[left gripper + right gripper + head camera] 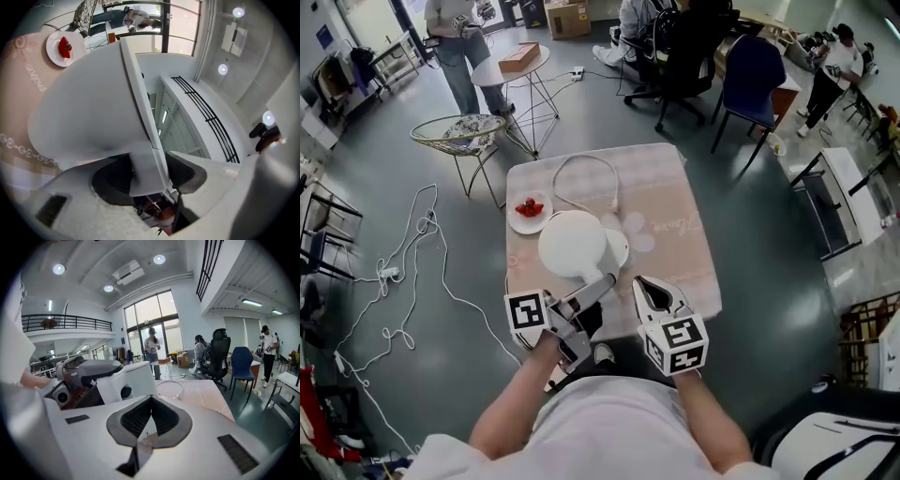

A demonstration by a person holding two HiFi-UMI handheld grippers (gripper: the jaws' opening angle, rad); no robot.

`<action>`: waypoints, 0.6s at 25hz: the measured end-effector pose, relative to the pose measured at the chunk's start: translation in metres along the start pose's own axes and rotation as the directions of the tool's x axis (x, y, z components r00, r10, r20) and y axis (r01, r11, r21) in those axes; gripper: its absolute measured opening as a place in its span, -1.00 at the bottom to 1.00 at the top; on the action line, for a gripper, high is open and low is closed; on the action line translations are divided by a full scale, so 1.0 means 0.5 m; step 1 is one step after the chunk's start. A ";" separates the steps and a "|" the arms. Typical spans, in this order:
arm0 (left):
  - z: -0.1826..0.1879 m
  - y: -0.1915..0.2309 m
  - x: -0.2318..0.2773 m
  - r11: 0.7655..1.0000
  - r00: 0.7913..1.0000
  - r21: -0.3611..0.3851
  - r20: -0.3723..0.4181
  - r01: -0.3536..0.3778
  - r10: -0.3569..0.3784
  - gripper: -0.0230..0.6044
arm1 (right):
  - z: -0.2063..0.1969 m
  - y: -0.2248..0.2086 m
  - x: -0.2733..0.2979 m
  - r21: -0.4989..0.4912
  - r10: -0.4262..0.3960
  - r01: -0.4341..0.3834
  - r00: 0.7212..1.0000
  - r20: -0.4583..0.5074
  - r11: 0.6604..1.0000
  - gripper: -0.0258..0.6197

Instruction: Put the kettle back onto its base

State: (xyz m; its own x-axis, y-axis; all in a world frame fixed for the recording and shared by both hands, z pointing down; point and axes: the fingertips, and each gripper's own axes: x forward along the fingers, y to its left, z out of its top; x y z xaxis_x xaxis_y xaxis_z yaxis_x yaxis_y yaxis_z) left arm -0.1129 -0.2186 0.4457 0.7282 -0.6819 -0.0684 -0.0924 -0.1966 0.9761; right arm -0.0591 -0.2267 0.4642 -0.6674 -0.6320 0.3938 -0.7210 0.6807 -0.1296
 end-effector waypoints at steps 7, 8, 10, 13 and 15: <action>0.041 0.013 0.028 1.000 0.998 -0.002 -0.063 0.016 -0.016 -0.23 | 0.014 -0.023 0.018 0.014 -0.071 0.071 0.997 0.005 0.997 -0.91; 0.044 0.014 0.033 1.000 0.997 -0.004 -0.070 0.018 -0.018 -0.23 | 0.014 -0.026 0.018 0.015 -0.077 0.077 0.997 0.004 0.997 -0.91; 0.050 0.018 0.040 1.000 0.997 -0.006 -0.081 0.020 -0.020 -0.23 | 0.015 -0.031 0.021 0.018 -0.088 0.088 0.996 0.005 0.996 -0.91; 0.058 0.019 0.047 1.000 0.995 0.000 -0.097 0.028 -0.028 -0.23 | 0.019 -0.033 0.025 0.020 -0.101 0.101 0.995 0.007 0.995 -0.91; 0.059 0.020 0.051 1.000 0.994 0.000 -0.110 0.029 -0.029 -0.23 | 0.020 -0.036 0.024 0.023 -0.111 0.111 0.994 0.008 0.994 -0.91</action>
State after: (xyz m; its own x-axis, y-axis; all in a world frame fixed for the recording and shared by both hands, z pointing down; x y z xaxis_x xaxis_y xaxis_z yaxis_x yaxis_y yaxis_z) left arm -0.1151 -0.2588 0.4476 0.8009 -0.5943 -0.0731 -0.0712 -0.2157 0.9739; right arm -0.0561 -0.2503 0.4622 -0.5848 -0.7064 0.3987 -0.7945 0.5980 -0.1060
